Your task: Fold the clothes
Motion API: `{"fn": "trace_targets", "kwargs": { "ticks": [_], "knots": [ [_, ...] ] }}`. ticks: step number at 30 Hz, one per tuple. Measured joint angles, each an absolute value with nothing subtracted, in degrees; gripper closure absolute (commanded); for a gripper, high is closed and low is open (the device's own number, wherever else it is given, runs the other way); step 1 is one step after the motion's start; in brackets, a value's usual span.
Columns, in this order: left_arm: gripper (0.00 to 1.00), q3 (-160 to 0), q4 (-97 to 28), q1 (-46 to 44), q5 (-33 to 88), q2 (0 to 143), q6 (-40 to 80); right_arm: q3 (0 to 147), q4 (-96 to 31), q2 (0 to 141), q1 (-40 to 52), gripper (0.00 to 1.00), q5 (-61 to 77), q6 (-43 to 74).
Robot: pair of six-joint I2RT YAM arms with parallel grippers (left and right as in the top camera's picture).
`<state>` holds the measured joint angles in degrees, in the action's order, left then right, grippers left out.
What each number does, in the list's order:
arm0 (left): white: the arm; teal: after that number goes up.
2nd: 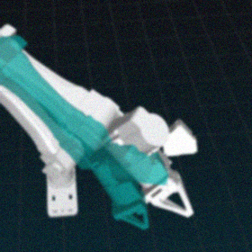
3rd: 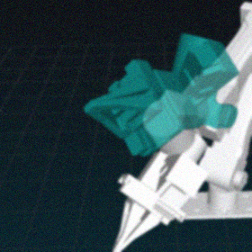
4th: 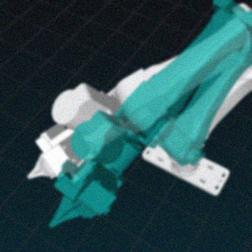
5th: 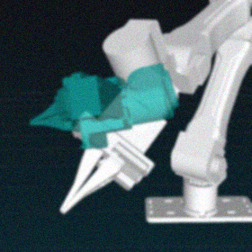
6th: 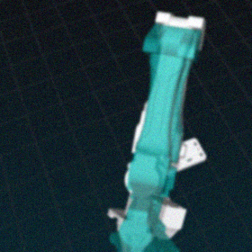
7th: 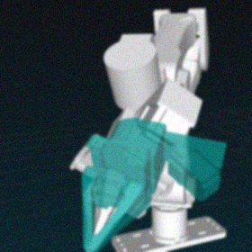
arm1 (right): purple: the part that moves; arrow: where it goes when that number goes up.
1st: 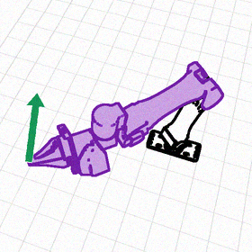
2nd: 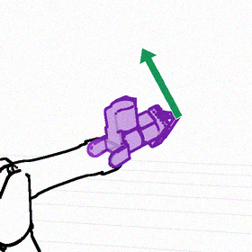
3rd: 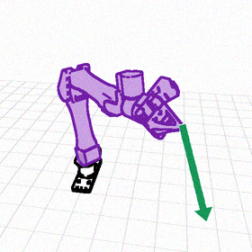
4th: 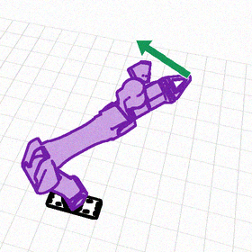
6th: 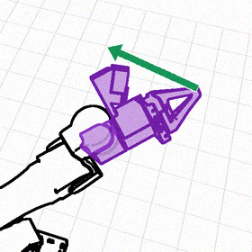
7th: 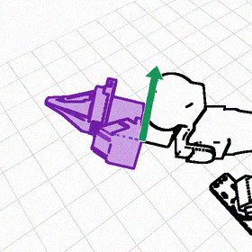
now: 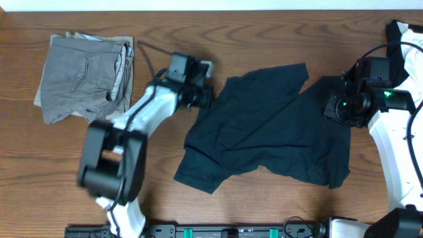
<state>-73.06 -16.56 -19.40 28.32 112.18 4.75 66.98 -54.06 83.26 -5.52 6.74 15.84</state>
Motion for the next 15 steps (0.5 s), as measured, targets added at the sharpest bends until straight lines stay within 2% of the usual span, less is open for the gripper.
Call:
{"fn": "trace_targets", "kwargs": {
  "ticks": [5, 9, 10, 15],
  "knots": [
    [0.83, -83.74, -16.53, -21.85, 28.1, 120.2, 3.73, 66.96, -54.08, 83.26, -5.52, 0.66, 7.11, 15.84],
    [0.83, -86.43, -16.49, -22.81, 27.55, 124.05, 2.96, 66.98, -54.08, 83.26, -5.52, 0.66, 7.11, 15.84],
    [0.79, -86.46, -16.62, -22.85, 27.05, 124.75, 2.92, 66.98, -54.08, 83.26, -5.52, 0.66, 7.09, 15.84],
    [0.81, -86.83, -16.53, -22.61, 26.17, 127.02, 2.55, 66.96, -54.08, 83.26, -5.52, 0.66, 7.05, 15.84]
  ]
}}
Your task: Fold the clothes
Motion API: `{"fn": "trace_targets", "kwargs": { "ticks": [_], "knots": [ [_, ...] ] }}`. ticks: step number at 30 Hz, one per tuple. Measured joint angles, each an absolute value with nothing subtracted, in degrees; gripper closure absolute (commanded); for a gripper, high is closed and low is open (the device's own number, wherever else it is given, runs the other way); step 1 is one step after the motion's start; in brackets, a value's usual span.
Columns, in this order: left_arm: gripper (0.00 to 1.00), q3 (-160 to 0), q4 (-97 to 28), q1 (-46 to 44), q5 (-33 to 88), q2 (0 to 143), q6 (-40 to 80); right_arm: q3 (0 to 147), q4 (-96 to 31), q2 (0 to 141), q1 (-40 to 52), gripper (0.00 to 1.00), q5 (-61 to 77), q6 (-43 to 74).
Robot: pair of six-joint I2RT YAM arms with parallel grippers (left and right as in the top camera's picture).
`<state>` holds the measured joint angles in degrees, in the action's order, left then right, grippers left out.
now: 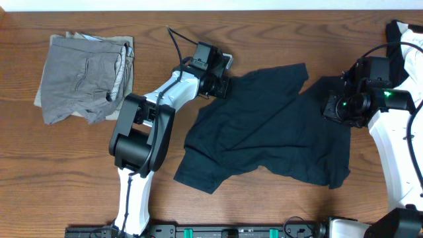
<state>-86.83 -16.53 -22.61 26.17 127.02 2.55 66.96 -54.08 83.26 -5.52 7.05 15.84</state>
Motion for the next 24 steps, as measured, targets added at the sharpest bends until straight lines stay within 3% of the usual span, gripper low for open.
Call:
{"fn": "trace_targets", "kwargs": {
  "ticks": [1, 5, 13, 20, 24],
  "knots": [
    [0.87, -86.85, -16.56, -22.61, 25.58, 127.04, 2.5, 66.96, -54.06, 83.26, -5.52, 0.66, 7.05, 15.84],
    [0.91, -87.35, -16.64, -23.11, 18.7, 127.04, 2.76, 66.98, -54.08, 83.26, -5.52, 0.66, 7.05, 15.84],
    [0.92, -87.79, -15.75, -19.53, -3.7, 127.07, 8.6, 66.96, -53.36, 83.26, -5.52, 0.63, 6.79, 15.86],
    [0.88, -87.79, -17.63, -11.66, -9.08, 127.09, 12.27, 63.77, -44.25, 83.26, -5.52, 0.6, 6.57, 16.12],
    [0.87, -87.79, -17.87, -11.77, -10.35, 127.07, 12.43, 58.28, -31.18, 84.71, -5.52, 0.73, 6.66, 18.13]
  ]
}}
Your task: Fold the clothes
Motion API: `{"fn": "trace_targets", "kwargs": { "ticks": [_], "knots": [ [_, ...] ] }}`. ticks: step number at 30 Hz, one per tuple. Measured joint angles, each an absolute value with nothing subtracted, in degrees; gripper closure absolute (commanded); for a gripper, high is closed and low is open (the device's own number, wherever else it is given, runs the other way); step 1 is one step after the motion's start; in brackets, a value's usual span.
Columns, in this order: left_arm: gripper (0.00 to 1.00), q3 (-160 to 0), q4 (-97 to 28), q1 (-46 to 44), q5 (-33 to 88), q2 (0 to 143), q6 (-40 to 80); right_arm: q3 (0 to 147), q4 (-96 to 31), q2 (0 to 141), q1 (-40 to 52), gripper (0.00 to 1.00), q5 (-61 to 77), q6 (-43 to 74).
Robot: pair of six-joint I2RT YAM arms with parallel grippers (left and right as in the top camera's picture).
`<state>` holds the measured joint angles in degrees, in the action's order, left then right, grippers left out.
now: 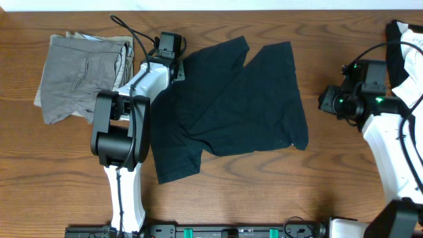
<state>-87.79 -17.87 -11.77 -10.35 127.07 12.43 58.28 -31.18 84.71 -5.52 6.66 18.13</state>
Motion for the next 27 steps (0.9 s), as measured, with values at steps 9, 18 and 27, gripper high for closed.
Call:
{"fn": "trace_targets", "kwargs": {
  "ticks": [9, 18, 27],
  "knots": [
    [0.86, -87.79, -19.05, -14.48, -11.14, 126.85, 11.55, 55.68, -2.74, 100.97, -5.52, 0.86, 16.8, 21.17],
    [0.86, -87.79, -19.92, -14.85, -11.14, 126.63, 10.68, 70.0, -1.48, 120.09, -4.29, 0.84, 23.49, 23.29],
    [0.85, -87.79, -20.67, -14.85, -11.14, 126.48, 10.5, 77.67, -8.16, 124.16, -1.02, 0.86, 19.77, 23.51]
  ]
}}
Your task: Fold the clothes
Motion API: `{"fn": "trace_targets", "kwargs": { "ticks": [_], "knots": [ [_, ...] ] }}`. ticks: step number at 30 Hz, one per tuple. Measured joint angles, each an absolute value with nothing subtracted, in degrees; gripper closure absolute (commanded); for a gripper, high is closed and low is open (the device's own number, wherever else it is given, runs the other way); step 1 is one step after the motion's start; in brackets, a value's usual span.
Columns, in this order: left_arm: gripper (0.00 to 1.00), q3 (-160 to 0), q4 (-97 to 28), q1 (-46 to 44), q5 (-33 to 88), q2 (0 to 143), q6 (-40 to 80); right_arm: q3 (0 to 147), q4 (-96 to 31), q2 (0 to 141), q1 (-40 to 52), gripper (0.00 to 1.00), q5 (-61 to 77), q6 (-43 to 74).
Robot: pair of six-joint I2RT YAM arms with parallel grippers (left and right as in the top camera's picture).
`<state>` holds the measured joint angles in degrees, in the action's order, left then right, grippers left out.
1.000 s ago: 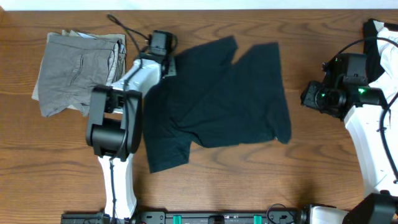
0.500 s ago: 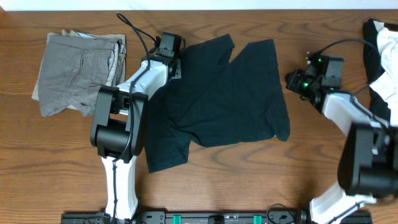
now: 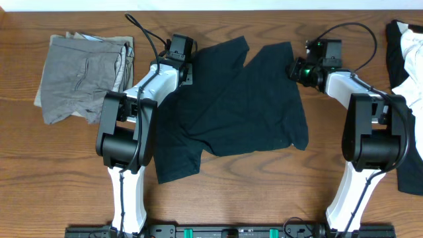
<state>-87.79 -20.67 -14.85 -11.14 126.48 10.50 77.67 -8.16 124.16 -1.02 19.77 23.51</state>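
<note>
A dark navy T-shirt (image 3: pixel 238 99) lies spread mostly flat in the middle of the table, with one sleeve (image 3: pixel 177 157) reaching toward the front left. My left gripper (image 3: pixel 188 66) sits at the shirt's back left edge, next to the collar. At the shirt's back right corner is my right gripper (image 3: pixel 293 69). From overhead the wrists hide both sets of fingers, so I cannot tell whether either gripper is open or shut.
A stack of folded grey clothes (image 3: pixel 82 76) lies at the back left, close to the left arm. A pile of white and black clothes (image 3: pixel 408 59) sits at the right edge. The arm bases stand along the front edge.
My right gripper has moved from the bare table right of the shirt to the shirt's back right corner. The left gripper shifted slightly right along the back left edge. The shirt lies as before.
The shirt first lay crumpled right of centre, with my left gripper at its back left corner and my right gripper at its right edge. Then it lay spread out farther left and back, the right gripper off it. Now both grippers are at its back corners.
</note>
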Motion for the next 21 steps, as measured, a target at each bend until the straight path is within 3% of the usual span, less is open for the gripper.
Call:
{"fn": "trace_targets", "kwargs": {
  "ticks": [11, 21],
  "knots": [
    [0.85, -87.79, -20.86, -14.85, -11.11, 126.45, 10.5, 81.32, -21.47, 123.07, 0.19, 0.95, 2.35, 23.57],
    [0.85, -87.79, -21.15, -14.85, -11.14, 126.43, 10.5, 81.36, -24.67, 122.5, -2.9, 0.94, -10.55, 21.39]
  ]
}}
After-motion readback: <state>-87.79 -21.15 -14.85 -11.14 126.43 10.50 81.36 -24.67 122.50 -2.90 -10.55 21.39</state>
